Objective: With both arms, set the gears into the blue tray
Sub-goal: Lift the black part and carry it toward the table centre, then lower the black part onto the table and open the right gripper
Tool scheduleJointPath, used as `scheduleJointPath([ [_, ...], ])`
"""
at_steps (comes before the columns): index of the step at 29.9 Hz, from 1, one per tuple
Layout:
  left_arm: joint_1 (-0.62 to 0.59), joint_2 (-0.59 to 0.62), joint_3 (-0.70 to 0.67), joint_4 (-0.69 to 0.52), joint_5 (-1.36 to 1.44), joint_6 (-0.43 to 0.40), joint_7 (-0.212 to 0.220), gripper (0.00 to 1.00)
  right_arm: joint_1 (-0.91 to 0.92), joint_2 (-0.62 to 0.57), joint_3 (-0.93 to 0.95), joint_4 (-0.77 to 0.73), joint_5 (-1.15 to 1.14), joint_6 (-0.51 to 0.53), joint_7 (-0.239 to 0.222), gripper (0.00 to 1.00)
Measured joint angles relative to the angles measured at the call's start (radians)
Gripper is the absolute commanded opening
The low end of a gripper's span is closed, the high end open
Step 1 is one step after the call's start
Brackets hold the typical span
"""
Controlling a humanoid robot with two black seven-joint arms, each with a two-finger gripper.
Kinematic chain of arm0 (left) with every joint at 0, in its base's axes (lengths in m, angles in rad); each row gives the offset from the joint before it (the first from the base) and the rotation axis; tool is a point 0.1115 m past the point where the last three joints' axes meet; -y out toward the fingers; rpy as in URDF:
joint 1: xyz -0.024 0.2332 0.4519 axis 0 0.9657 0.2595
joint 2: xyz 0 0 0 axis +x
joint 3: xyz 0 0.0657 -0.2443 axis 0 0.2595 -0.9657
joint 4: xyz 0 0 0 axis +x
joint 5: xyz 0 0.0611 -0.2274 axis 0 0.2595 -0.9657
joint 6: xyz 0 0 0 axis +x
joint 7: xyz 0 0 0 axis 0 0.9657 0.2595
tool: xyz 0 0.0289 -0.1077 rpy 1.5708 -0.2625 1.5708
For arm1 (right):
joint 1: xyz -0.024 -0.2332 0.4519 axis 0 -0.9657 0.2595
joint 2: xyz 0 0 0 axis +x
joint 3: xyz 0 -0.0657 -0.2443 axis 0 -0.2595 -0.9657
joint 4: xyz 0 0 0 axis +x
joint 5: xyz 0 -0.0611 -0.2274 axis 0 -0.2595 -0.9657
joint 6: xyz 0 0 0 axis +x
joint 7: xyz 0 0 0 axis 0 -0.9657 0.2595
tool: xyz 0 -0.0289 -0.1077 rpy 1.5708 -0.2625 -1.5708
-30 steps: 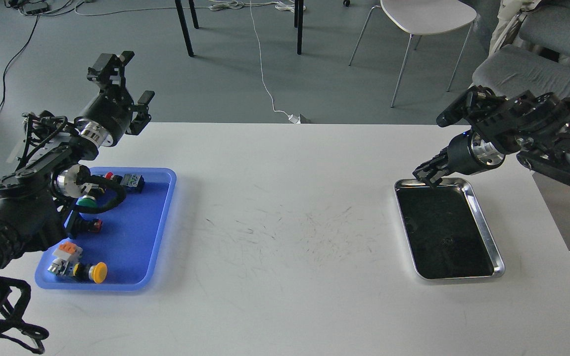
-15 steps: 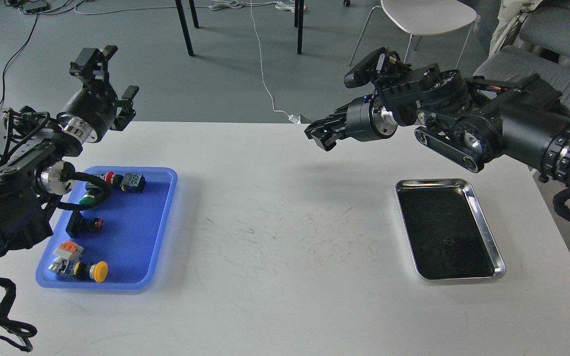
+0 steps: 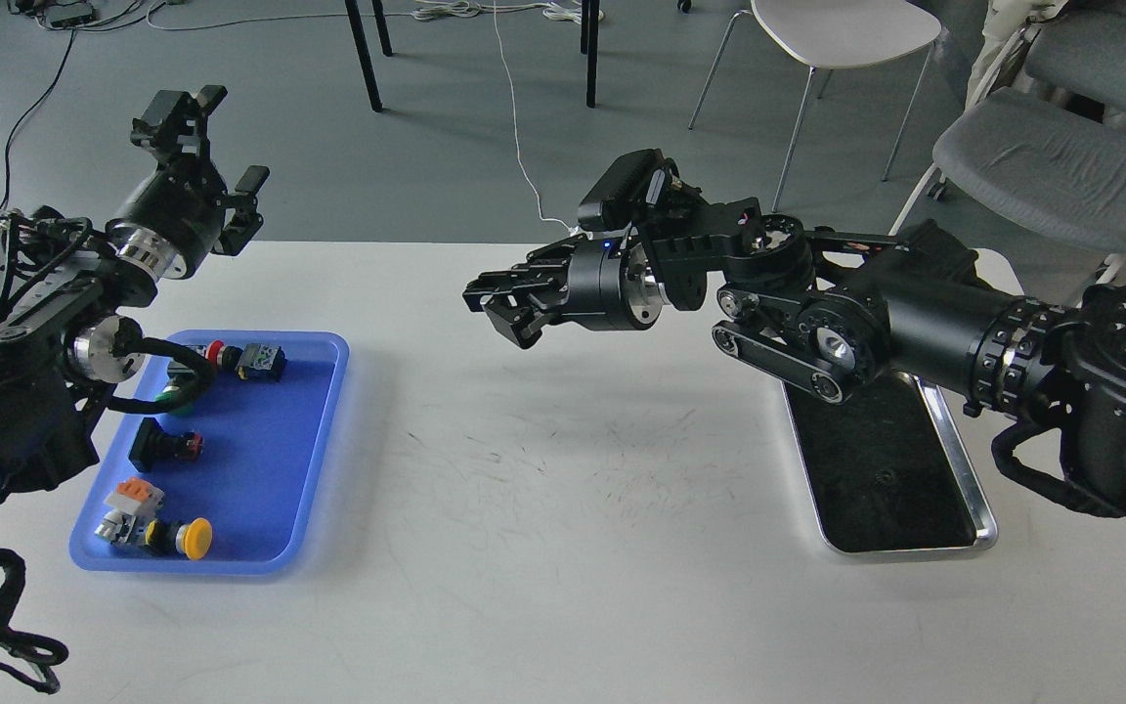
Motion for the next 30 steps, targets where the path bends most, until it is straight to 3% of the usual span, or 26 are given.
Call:
scheduleJointPath([
  [30, 0.001, 0.063, -0.003, -0.006, 0.0, -0.02, 0.0, 0.99, -0.106, 0.009, -0.155, 0.014, -0.016, -0.062, 0.0, 0.01],
])
